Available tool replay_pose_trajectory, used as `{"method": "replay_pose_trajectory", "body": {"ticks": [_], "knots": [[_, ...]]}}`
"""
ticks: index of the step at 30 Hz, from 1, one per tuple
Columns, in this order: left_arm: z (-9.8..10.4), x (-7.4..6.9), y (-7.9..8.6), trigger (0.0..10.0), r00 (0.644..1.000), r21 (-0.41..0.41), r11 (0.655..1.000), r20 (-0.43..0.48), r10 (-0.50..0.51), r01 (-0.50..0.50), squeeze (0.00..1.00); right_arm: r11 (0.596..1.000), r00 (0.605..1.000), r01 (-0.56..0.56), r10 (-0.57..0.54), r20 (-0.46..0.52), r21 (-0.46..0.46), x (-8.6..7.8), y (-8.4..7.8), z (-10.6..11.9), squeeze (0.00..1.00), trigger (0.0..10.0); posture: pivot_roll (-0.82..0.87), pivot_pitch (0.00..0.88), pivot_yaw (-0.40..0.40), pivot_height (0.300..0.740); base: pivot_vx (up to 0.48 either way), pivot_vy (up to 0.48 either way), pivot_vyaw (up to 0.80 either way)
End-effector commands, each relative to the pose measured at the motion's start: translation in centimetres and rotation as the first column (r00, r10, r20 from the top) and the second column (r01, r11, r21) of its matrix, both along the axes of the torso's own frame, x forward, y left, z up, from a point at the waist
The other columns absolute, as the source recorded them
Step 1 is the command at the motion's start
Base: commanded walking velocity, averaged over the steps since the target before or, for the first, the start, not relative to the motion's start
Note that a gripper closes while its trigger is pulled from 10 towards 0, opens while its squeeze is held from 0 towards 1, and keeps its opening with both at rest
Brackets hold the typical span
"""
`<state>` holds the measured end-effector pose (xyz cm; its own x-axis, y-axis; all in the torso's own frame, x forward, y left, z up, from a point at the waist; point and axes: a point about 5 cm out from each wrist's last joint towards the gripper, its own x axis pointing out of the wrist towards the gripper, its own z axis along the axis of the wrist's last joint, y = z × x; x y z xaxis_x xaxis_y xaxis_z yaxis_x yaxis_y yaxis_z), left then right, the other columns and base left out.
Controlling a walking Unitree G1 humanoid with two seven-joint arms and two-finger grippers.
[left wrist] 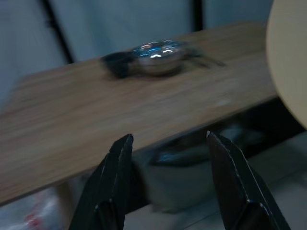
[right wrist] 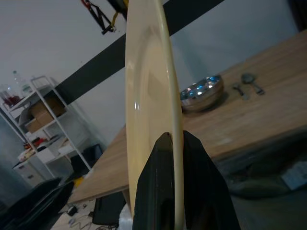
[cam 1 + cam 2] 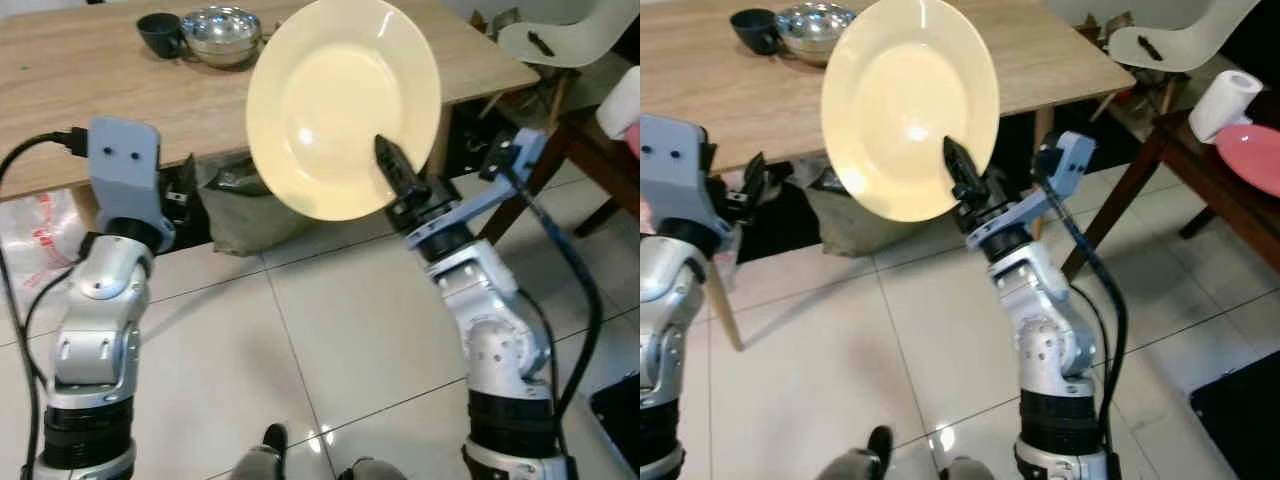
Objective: Setting the table
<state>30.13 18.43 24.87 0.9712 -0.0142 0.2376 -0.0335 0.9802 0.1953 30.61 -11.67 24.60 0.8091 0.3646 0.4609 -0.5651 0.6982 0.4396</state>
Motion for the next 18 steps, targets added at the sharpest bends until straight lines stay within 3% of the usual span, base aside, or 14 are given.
{"method": "replay_pose_trajectory", "body": {"ticks": [1, 14, 18], "knots": [[-0.52, 0.04, 0.4, 10.0, 0.999, -0.001, 1.0, -0.026, 0.021, -0.021, 0.0, 0.999, 0.999, -0.038, 0.038, 0.007, 0.016, -0.28, 0.57, 0.11, 0.0, 10.0, -0.06, 0.09, 0.016, 0.74, 0.0, 0.0, 0.76], [-0.47, 0.08, 0.37, 10.0, 0.999, -0.001, 1.0, -0.023, 0.025, -0.025, 0.0, 0.998, 0.999, -0.047, 0.047, 0.004, 0.03, -0.3, 0.57, 0.12, 0.0, 10.0, -0.06, 0.08, 0.018, 0.74, 0.0, 0.0, 0.75], [-0.58, 0.24, 0.66, 10.0, 0.998, 0.019, 0.998, -0.026, 0.058, -0.058, 0.0, 0.999, 1.0, -0.026, 0.026, -0.014, 0.024, -0.17, 0.5, -0.16, 0.0, 10.0, -0.06, 0.078, 0.018, 0.74, 0.338, 0.0, 0.44]]}}
